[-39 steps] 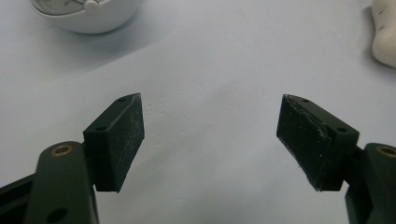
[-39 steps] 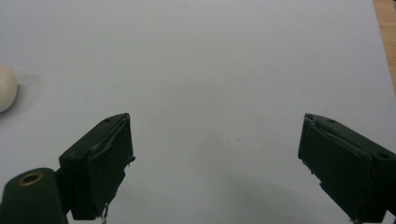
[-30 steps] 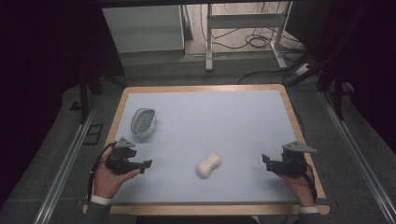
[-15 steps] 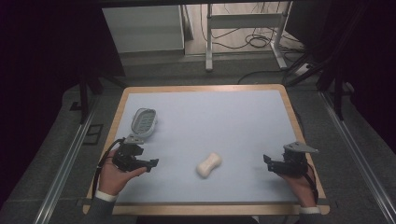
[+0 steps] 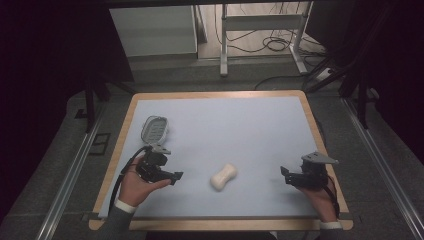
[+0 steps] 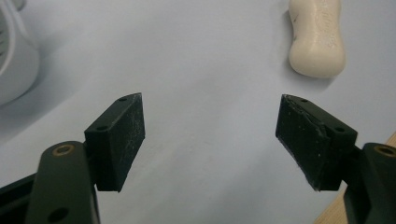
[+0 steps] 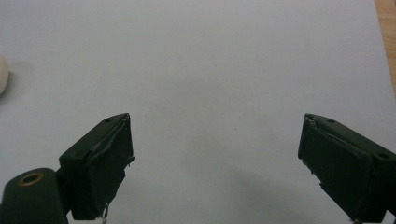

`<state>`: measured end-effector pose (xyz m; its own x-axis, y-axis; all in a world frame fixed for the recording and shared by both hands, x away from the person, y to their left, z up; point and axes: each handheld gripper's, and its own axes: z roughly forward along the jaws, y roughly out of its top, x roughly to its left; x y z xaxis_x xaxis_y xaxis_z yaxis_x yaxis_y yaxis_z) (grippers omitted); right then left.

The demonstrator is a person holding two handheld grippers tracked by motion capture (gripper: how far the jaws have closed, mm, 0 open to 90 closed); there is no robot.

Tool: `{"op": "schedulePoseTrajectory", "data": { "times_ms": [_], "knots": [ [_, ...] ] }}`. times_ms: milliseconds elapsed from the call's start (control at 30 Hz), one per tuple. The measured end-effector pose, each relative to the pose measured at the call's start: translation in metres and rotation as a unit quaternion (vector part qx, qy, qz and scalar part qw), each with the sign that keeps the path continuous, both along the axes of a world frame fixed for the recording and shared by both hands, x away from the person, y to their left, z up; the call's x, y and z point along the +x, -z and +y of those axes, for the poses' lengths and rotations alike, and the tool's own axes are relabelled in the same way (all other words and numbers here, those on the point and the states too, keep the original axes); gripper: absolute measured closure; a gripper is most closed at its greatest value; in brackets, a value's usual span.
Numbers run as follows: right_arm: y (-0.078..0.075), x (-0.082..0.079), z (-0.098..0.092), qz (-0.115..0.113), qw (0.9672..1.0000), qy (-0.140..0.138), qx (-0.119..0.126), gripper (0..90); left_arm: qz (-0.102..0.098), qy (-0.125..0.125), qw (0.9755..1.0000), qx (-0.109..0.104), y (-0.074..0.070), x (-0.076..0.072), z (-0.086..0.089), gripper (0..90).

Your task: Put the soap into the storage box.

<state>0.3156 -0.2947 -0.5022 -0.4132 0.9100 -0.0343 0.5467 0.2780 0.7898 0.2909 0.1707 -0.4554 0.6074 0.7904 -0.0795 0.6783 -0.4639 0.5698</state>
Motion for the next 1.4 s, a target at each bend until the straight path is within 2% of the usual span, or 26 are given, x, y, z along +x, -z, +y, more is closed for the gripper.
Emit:
{"op": "schedulePoseTrajectory", "data": {
  "times_ms": [300, 500, 633, 900, 967, 1400],
  "knots": [
    [0.001, 0.000, -0.001, 0.000, 1.0000, 0.001, -0.004, 10.3, 0.000, 0.017, 0.9999, 0.001, -0.001, 0.002, -0.017, 23.6],
    [0.001, 0.000, 0.000, 0.000, 1.0000, 0.002, -0.006, 10.3, 0.010, 0.035, 0.9993, 0.001, 0.003, 0.004, -0.032, 23.9],
    [0.002, 0.000, 0.000, 0.001, 1.0000, 0.001, -0.006, 10.3, 0.018, 0.047, 0.9987, 0.003, 0.006, 0.006, -0.041, 23.1],
    [0.001, 0.000, 0.000, 0.001, 1.0000, 0.002, -0.006, 10.3, 0.021, 0.066, 0.9976, 0.003, 0.009, 0.008, -0.059, 22.6],
    [0.002, 0.000, 0.000, 0.001, 1.0000, 0.002, -0.006, 10.3, 0.022, 0.075, 0.9969, 0.004, 0.010, 0.009, -0.068, 22.6],
    [0.002, 0.000, -0.001, 0.001, 1.0000, 0.004, -0.006, 10.3, 0.034, 0.085, 0.9956, 0.017, 0.017, 0.018, -0.094, 22.6]
  ]
}}
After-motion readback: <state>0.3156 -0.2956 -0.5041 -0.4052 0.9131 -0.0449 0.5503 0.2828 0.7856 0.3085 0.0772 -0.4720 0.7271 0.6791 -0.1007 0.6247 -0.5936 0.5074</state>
